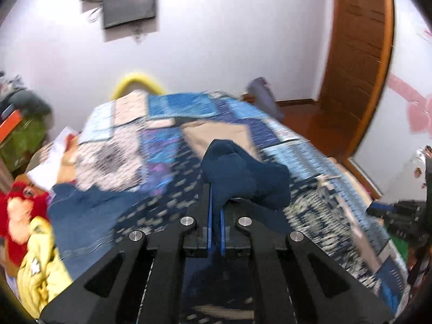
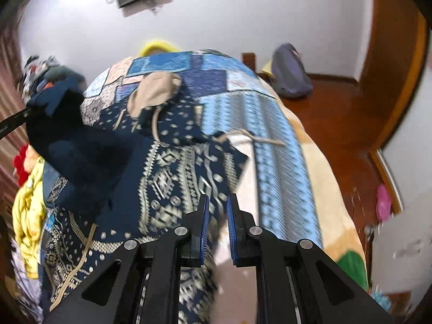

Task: Fold large clothes

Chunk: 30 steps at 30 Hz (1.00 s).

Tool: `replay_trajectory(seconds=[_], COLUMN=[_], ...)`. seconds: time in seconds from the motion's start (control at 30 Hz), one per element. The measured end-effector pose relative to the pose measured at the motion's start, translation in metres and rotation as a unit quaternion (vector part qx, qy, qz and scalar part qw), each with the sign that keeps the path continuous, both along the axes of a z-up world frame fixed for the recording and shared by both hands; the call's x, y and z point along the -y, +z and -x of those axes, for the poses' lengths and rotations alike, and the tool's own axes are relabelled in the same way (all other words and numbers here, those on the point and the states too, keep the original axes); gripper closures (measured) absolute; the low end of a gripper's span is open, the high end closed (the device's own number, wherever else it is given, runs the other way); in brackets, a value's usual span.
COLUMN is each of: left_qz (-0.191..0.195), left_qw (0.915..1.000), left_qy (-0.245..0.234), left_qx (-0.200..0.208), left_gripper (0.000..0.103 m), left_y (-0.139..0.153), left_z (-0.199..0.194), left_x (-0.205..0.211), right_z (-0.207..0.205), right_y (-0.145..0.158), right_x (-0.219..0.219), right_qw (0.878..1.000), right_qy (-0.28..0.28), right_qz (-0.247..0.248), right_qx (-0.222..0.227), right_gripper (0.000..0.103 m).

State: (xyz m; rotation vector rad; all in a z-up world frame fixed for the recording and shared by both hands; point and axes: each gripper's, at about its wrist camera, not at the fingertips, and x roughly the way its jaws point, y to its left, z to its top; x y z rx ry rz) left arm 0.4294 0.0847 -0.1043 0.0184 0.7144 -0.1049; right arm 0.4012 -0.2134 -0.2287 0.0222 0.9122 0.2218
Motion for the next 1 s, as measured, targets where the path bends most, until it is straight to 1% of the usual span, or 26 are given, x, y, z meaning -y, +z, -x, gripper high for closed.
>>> replay_trajectory(seconds=[0.1,0.2,0.27,0.33,0.37,0.43,0.5,0.6,0.63,0.7,0.83,0.9,0.93,0.97,1.0], left_qz=[0.000,0.024,0.022,0.023,0.027,0.039,0.052,0.075,0.083,0.084,0.067,0.057,0.048,0.044,0.040], left_qw=[0.9994,0.9968,0.9945,0.9918,0.9900,0.9867,0.9849,0.9824,0.9813,0.9807,0.9817,0.9822,0.9826,0.9826,0.9821], left_qy=[0.030,0.049,0.061,0.070,0.074,0.082,0.088,0.101,0.106,0.107,0.106,0.105,0.105,0.107,0.112], left_qx=[-0.020,-0.059,-0.082,-0.105,-0.117,-0.135,-0.140,-0.139,-0.138,-0.140,-0.143,-0.145,-0.145,-0.145,-0.146], left_gripper=[0.100,0.100,0.100,0.100,0.100,0.100,0.098,0.095,0.093,0.090,0.087,0.086,0.085,0.084,0.076], left_y=[-0.024,-0.059,-0.080,-0.101,-0.114,-0.133,-0.144,-0.152,-0.155,-0.158,-0.160,-0.160,-0.160,-0.160,-0.160], left_z=[0.007,0.018,0.020,0.023,0.025,0.027,0.034,0.044,0.048,0.052,0.055,0.055,0.055,0.055,0.055], left_x=[-0.034,-0.061,-0.073,-0.082,-0.088,-0.098,-0.107,-0.120,-0.126,-0.129,-0.125,-0.123,-0.122,-0.122,-0.123], right_z=[-0.012,-0.025,-0.034,-0.041,-0.042,-0.035,-0.031,-0.029,-0.028,-0.028,-0.025,-0.023,-0.020,-0.014,-0.014], right_y=[-0.008,-0.025,-0.044,-0.068,-0.076,-0.078,-0.078,-0.079,-0.080,-0.081,-0.081,-0.082,-0.081,-0.079,-0.078], right_x=[-0.021,-0.041,-0.050,-0.060,-0.063,-0.067,-0.067,-0.064,-0.063,-0.060,-0.063,-0.064,-0.063,-0.061,-0.053], right_qw=[1.000,0.998,0.996,0.991,0.989,0.988,0.987,0.983,0.983,0.984,0.979,0.976,0.974,0.968,0.961], right_qy=[0.016,0.032,0.040,0.049,0.057,0.067,0.062,0.043,0.041,0.043,0.046,0.041,0.028,0.003,-0.029], right_qz=[0.021,0.039,0.059,0.098,0.114,0.131,0.145,0.173,0.176,0.172,0.196,0.212,0.226,0.252,0.273], right_qx=[-0.003,-0.023,-0.049,-0.074,-0.072,-0.048,-0.041,-0.033,-0.031,-0.030,-0.024,-0.019,-0.012,0.002,0.018], right_gripper=[0.094,0.094,0.094,0.094,0.094,0.094,0.094,0.094,0.094,0.093,0.092,0.077,0.041,0.005,0.000])
